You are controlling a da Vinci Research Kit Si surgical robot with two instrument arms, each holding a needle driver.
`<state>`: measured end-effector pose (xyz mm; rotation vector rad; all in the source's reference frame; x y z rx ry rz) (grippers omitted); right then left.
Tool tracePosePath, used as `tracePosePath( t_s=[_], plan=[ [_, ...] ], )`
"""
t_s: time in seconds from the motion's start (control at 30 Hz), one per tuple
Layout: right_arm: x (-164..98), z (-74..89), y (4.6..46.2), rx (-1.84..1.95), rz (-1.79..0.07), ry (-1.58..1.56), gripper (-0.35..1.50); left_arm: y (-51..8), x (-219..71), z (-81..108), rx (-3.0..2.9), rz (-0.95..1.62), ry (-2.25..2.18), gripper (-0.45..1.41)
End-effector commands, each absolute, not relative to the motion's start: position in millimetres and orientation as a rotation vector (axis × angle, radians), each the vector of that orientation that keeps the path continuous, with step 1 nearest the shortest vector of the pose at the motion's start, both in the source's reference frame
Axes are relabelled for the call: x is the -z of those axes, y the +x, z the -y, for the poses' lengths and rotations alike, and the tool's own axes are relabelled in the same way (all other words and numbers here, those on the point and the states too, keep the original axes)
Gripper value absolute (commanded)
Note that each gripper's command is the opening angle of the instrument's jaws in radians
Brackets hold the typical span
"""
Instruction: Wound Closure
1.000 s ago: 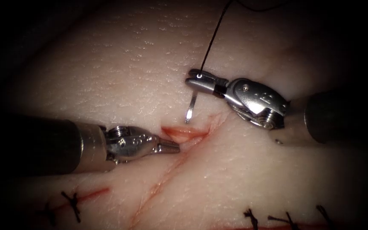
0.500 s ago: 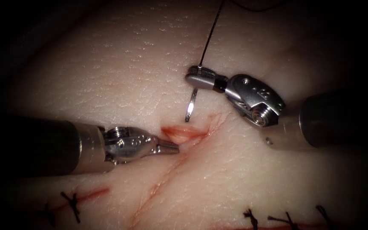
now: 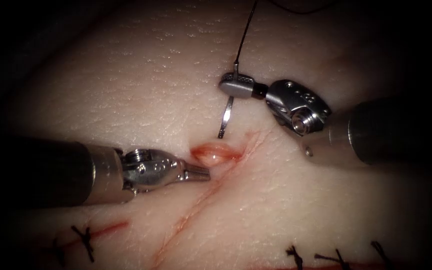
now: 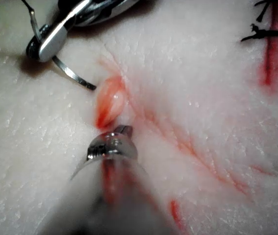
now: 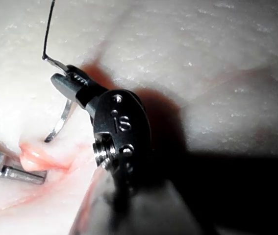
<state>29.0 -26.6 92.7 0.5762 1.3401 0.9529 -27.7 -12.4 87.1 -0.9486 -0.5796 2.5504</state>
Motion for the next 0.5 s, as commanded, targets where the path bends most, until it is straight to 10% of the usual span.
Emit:
tracePosePath(
  t_s=[0.03, 0.5],
  plan=[
    [-93.1, 27.0, 29.8, -0.968, -1.339, 0.591, -0.35, -28.3, -87.7, 12.7, -2.549, 0.582, -0.949, -0.3],
    [-92.6, 28.5, 30.4, -1.043, -1.345, 0.807, -0.35, -28.4, -87.6, 12.7, -2.548, 0.578, -0.947, -0.3]
  ],
)
